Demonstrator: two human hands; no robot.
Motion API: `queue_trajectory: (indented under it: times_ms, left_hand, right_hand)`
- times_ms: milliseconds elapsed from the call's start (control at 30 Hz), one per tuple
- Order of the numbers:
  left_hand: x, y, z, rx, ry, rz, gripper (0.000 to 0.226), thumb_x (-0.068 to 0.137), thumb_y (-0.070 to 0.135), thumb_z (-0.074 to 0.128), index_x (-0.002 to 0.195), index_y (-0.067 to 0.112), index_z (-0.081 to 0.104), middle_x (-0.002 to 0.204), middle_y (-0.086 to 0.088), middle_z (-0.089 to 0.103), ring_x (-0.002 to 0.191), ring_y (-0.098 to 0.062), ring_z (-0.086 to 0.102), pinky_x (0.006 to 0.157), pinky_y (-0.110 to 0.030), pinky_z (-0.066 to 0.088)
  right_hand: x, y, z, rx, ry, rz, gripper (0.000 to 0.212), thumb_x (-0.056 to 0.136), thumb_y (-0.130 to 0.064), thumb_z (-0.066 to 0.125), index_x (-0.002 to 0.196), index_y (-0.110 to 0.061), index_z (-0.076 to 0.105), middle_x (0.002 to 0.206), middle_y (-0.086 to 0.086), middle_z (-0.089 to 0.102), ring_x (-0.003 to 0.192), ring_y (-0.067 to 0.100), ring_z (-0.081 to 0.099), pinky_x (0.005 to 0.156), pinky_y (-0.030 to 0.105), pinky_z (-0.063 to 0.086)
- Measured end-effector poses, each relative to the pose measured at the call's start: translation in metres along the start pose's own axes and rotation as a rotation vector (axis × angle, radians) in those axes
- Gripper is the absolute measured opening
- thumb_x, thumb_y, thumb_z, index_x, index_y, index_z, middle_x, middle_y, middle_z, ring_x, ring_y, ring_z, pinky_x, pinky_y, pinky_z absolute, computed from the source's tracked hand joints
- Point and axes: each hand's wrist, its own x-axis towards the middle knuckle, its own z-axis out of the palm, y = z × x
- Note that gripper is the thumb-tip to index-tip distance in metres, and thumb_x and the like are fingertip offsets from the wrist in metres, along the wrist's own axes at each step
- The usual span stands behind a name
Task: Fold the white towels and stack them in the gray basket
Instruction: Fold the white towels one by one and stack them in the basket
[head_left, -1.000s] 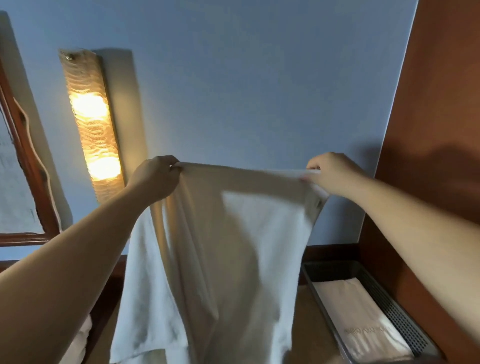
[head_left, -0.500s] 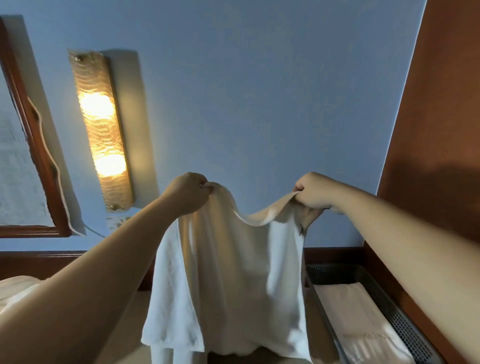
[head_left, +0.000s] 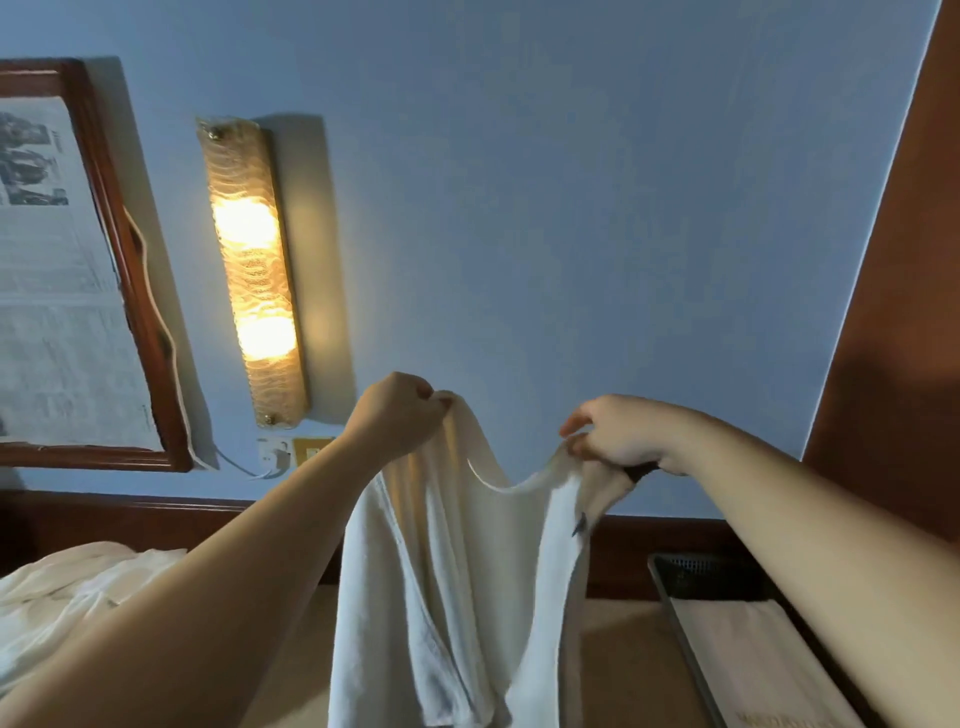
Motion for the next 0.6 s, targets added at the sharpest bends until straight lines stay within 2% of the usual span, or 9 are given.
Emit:
queue_trajectory:
  times_ms: [67, 133, 200, 267, 300, 367, 467, 533, 600]
  left_hand:
    - [0.0, -0.002, -0.002, -0.011, 0.024, 0.035, 0.031, 0.095, 0.047, 0.062, 0.075, 0.025, 0.071, 0.071, 0.008, 0.067, 0.077, -0.022, 0.065, 0.067, -0.031, 0.046]
    - [-0.002, 0.002, -0.002, -0.027, 0.052, 0.091, 0.029, 0.097, 0.051, 0.06, 0.085, 0.029, 0.074, 0.077, 0.012, 0.067, 0.083, -0.02, 0.065, 0.071, -0.032, 0.046]
    - [-0.004, 0.009, -0.001, -0.028, 0.092, 0.142, 0.035, 0.098, 0.055, 0.058, 0.085, 0.027, 0.073, 0.07, 0.012, 0.065, 0.079, -0.018, 0.064, 0.068, -0.032, 0.045]
    - [-0.005, 0.015, 0.0, -0.029, 0.134, 0.172, 0.041, 0.098, 0.059, 0.057, 0.08, 0.025, 0.072, 0.063, 0.007, 0.064, 0.073, -0.015, 0.063, 0.066, -0.033, 0.049]
    - [-0.005, 0.017, 0.0, -0.03, 0.151, 0.183, 0.043, 0.098, 0.06, 0.057, 0.08, 0.025, 0.073, 0.063, 0.006, 0.065, 0.071, -0.014, 0.063, 0.066, -0.032, 0.05]
    - [-0.004, 0.019, 0.0, -0.034, 0.173, 0.206, 0.044, 0.097, 0.063, 0.057, 0.082, 0.026, 0.076, 0.066, 0.008, 0.067, 0.072, -0.012, 0.065, 0.067, -0.03, 0.051]
    - [-0.002, 0.017, -0.003, -0.104, 0.188, 0.192, 0.041, 0.092, 0.063, 0.064, 0.084, 0.027, 0.08, 0.073, 0.012, 0.071, 0.075, -0.01, 0.066, 0.069, -0.028, 0.051]
    - [0.0, 0.015, -0.005, -0.19, 0.162, 0.151, 0.035, 0.088, 0.057, 0.071, 0.077, 0.026, 0.08, 0.064, 0.012, 0.069, 0.066, -0.007, 0.063, 0.063, -0.026, 0.047]
    - [0.0, 0.014, -0.006, -0.255, 0.105, 0.128, 0.031, 0.086, 0.051, 0.075, 0.071, 0.023, 0.079, 0.059, 0.008, 0.067, 0.058, -0.009, 0.06, 0.058, -0.028, 0.045]
  right_hand:
    - [0.007, 0.006, 0.005, -0.328, 0.024, 0.045, 0.024, 0.097, -0.008, 0.05, 0.109, -0.002, 0.071, 0.093, 0.02, 0.069, 0.071, 0.023, 0.054, 0.057, 0.029, 0.04]
    - [0.012, 0.003, 0.011, -0.415, 0.103, 0.047, 0.022, 0.093, -0.005, 0.047, 0.098, 0.0, 0.068, 0.082, 0.017, 0.061, 0.07, 0.023, 0.043, 0.059, 0.031, 0.034]
    - [0.02, -0.005, 0.017, -0.33, 0.248, 0.006, 0.017, 0.094, -0.006, 0.048, 0.095, -0.007, 0.064, 0.086, 0.01, 0.059, 0.079, 0.026, 0.049, 0.065, 0.032, 0.038]
    - [0.026, -0.016, 0.021, -0.05, 0.351, -0.032, 0.017, 0.094, -0.005, 0.047, 0.096, -0.01, 0.063, 0.091, 0.004, 0.058, 0.088, 0.029, 0.057, 0.07, 0.032, 0.045]
    - [0.028, -0.022, 0.022, 0.12, 0.349, -0.048, 0.02, 0.095, -0.007, 0.047, 0.102, -0.013, 0.065, 0.098, 0.004, 0.061, 0.092, 0.027, 0.061, 0.075, 0.032, 0.049]
    - [0.026, -0.035, 0.022, 0.285, 0.268, -0.116, 0.026, 0.097, -0.014, 0.049, 0.114, -0.025, 0.064, 0.106, 0.001, 0.064, 0.096, 0.02, 0.063, 0.076, 0.034, 0.051]
    - [0.022, -0.047, 0.023, 0.368, 0.171, -0.236, 0.031, 0.091, -0.032, 0.052, 0.121, -0.035, 0.059, 0.102, -0.003, 0.067, 0.095, 0.017, 0.064, 0.075, 0.033, 0.047]
    - [0.024, -0.052, 0.028, 0.264, 0.143, -0.286, 0.046, 0.082, -0.055, 0.06, 0.125, -0.039, 0.055, 0.097, -0.007, 0.066, 0.091, 0.015, 0.065, 0.074, 0.034, 0.048]
    - [0.032, -0.055, 0.039, -0.005, 0.202, -0.306, 0.043, 0.083, -0.066, 0.06, 0.116, -0.038, 0.058, 0.087, -0.012, 0.064, 0.083, 0.014, 0.064, 0.069, 0.035, 0.049]
